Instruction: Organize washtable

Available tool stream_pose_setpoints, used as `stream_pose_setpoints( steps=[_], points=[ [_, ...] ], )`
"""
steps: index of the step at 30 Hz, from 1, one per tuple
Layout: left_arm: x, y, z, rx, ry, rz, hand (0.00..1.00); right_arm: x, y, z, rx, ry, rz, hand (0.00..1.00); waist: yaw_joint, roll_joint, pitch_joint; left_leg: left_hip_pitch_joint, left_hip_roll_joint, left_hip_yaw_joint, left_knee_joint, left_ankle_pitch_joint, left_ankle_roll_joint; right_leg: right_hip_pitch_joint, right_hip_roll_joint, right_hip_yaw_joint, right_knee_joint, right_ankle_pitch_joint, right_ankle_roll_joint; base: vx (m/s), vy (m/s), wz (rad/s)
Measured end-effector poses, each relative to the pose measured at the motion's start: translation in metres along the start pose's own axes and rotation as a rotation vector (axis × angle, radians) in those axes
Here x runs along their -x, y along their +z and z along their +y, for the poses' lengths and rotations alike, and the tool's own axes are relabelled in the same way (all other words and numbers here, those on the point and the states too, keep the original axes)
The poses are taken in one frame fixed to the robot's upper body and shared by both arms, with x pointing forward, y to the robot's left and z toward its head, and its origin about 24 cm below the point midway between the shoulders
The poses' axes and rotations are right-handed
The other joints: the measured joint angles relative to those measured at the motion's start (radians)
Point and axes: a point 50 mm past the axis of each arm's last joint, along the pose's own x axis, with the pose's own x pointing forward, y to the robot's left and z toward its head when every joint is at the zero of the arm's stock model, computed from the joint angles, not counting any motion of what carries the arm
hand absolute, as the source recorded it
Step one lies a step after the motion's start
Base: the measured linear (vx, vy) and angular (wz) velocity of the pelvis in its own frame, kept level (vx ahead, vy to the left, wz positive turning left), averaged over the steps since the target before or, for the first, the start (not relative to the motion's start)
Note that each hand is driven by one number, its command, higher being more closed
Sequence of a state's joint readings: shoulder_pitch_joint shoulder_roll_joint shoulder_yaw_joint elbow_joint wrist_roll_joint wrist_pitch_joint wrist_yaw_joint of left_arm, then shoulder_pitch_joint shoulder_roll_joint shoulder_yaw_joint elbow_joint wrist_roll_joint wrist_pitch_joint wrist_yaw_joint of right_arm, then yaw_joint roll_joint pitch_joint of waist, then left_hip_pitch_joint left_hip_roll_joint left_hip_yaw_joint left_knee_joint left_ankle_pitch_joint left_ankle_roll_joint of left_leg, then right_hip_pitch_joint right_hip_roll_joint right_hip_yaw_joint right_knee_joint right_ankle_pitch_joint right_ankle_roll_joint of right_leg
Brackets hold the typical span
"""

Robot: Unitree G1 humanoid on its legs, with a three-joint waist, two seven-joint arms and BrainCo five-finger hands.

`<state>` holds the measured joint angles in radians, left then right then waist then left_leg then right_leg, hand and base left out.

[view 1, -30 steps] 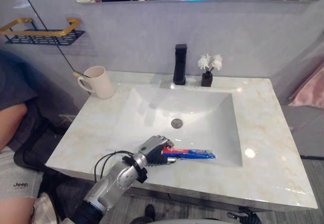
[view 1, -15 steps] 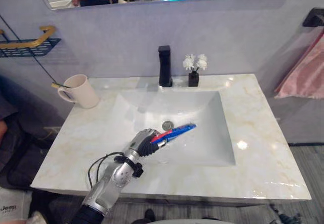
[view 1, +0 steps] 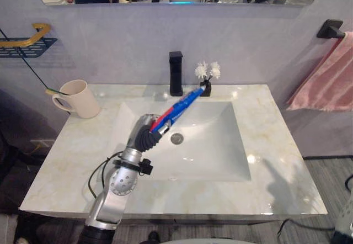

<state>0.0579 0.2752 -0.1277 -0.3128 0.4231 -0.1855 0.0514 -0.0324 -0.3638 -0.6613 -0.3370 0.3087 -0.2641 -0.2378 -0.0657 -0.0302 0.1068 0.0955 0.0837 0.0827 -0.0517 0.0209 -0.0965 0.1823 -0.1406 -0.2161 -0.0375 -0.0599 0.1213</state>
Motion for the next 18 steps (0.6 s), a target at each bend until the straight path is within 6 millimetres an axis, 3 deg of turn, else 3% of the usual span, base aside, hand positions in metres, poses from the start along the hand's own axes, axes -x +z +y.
stream_pose_setpoints(
  steps=[1,3,7,12,18],
  points=[
    [0.0,0.001,0.002,0.002,0.01,-0.006,1.0,-0.005,0.005,0.01,-0.042,0.045,-0.032,0.0,0.001,0.0,0.0,-0.001,0.0,-0.001,0.0,0.0,0.0,0.0,0.0,-0.001,0.0,0.0,0.0,-0.02,-0.009,0.07],
    [-0.001,0.008,0.007,0.031,0.047,-0.041,1.0,-0.017,0.017,0.053,-0.213,0.238,-0.11,0.0,0.012,0.0,-0.003,-0.007,-0.001,-0.009,0.004,0.0,0.0,-0.001,0.0,-0.009,0.001,0.0,0.0,-0.01,-0.01,0.09],
    [-0.001,0.012,0.011,0.069,0.098,-0.058,1.0,-0.008,0.012,0.11,-0.411,0.464,-0.038,0.0,0.034,0.0,-0.006,-0.03,-0.008,-0.04,0.017,0.001,0.001,-0.001,-0.003,-0.039,0.003,0.0,0.0,0.0,-0.01,0.23],
    [-0.003,0.018,0.018,0.081,0.215,-0.079,1.0,0.025,-0.01,0.154,-0.552,0.602,0.168,0.0,0.065,0.0,-0.006,-0.032,-0.017,-0.061,0.017,0.004,0.004,0.005,-0.011,-0.069,0.014,0.0,0.0,0.01,-0.001,0.14],
    [-0.01,0.026,0.024,0.115,0.336,-0.107,1.0,0.064,-0.013,0.191,-0.727,0.704,0.335,0.0,0.079,0.0,-0.006,-0.037,-0.028,-0.077,0.016,0.008,0.011,0.006,-0.021,-0.091,0.019,0.0,0.0,-0.01,0.006,0.09]
  ],
)
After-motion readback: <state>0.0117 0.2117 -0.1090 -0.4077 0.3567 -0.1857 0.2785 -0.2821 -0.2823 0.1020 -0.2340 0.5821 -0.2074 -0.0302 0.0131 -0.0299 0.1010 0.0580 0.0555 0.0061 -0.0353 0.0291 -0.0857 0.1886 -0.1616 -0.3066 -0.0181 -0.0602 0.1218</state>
